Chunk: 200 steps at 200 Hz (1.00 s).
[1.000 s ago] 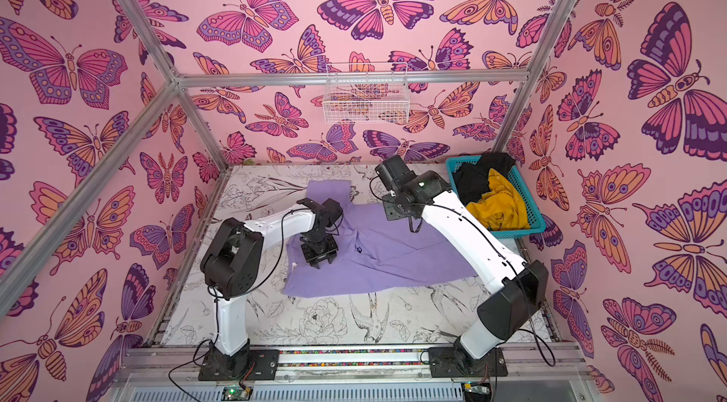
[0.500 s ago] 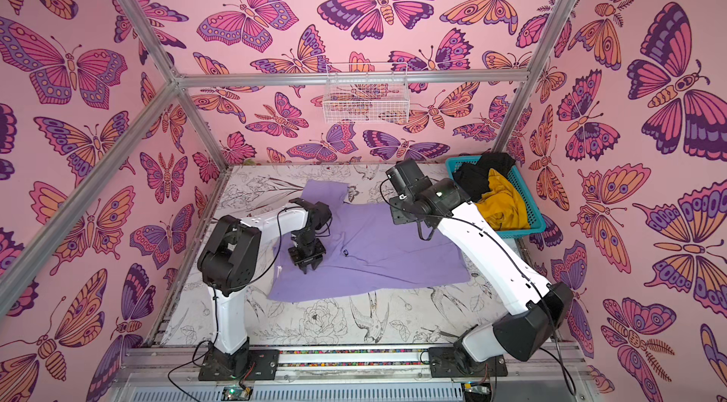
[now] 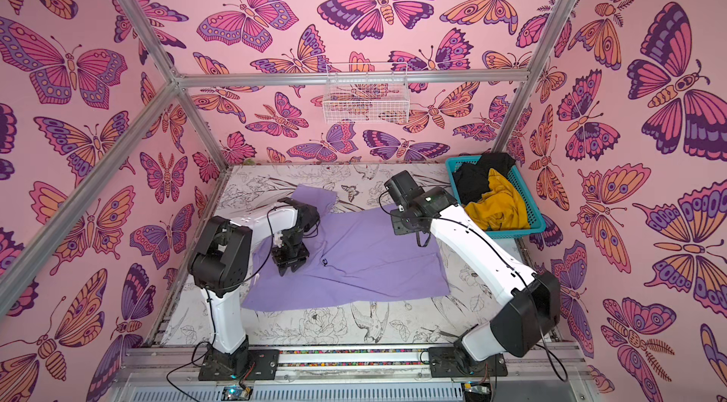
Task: Fold and stack t-shirts
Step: Smooth out the T-shirt at the center of the board.
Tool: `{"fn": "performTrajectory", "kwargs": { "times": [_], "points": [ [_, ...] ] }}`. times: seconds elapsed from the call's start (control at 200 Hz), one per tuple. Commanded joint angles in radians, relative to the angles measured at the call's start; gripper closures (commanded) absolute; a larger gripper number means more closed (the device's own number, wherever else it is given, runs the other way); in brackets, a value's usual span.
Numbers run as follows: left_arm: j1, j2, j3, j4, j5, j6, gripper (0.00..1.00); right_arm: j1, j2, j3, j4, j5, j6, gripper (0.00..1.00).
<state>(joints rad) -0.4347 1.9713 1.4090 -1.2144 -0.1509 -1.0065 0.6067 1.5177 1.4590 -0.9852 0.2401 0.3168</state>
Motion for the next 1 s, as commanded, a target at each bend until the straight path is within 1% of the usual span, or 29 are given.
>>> {"fn": "performTrajectory", "kwargs": {
  "times": [0.0, 0.085, 0.195, 0.316, 0.366, 0.411, 0.446, 0.591, 0.776, 0.922, 0.997],
  "points": [
    [-0.006, -0.093, 0.152, -0.027, -0.104, 0.054, 0.52, -0.082, 0.088, 0.072, 0.066, -0.044, -0.007, 0.59],
    [0.018, -0.101, 0.279, -0.026, -0.141, 0.089, 0.51, -0.141, 0.168, 0.161, 0.065, -0.067, -0.025, 0.58],
    [0.057, -0.046, 0.455, -0.027, -0.192, 0.169, 0.53, -0.214, 0.294, 0.296, 0.037, -0.101, -0.044, 0.57],
    [0.125, 0.086, 0.627, -0.039, -0.148, 0.226, 0.54, -0.282, 0.479, 0.479, -0.048, -0.15, -0.065, 0.58],
    [0.147, 0.151, 0.687, -0.045, -0.134, 0.252, 0.58, -0.306, 0.547, 0.575, -0.116, -0.171, -0.068, 0.62],
    [0.162, 0.205, 0.734, -0.044, -0.108, 0.279, 0.59, -0.322, 0.595, 0.627, -0.151, -0.18, -0.071, 0.63],
    [0.171, 0.241, 0.771, -0.045, -0.104, 0.3, 0.61, -0.326, 0.613, 0.64, -0.152, -0.184, -0.073, 0.63],
    [0.2, 0.382, 0.911, -0.045, -0.119, 0.36, 0.62, -0.35, 0.646, 0.666, -0.131, -0.239, -0.073, 0.63],
    [0.231, 0.506, 1.074, -0.041, -0.135, 0.412, 0.62, -0.396, 0.716, 0.742, -0.139, -0.305, -0.065, 0.63],
    [0.243, 0.57, 1.14, -0.026, -0.17, 0.456, 0.6, -0.403, 0.758, 0.782, -0.158, -0.304, -0.077, 0.63],
    [0.262, 0.596, 1.142, 0.011, -0.142, 0.471, 0.59, -0.403, 0.766, 0.782, -0.167, -0.306, -0.085, 0.63]
  ]
}}
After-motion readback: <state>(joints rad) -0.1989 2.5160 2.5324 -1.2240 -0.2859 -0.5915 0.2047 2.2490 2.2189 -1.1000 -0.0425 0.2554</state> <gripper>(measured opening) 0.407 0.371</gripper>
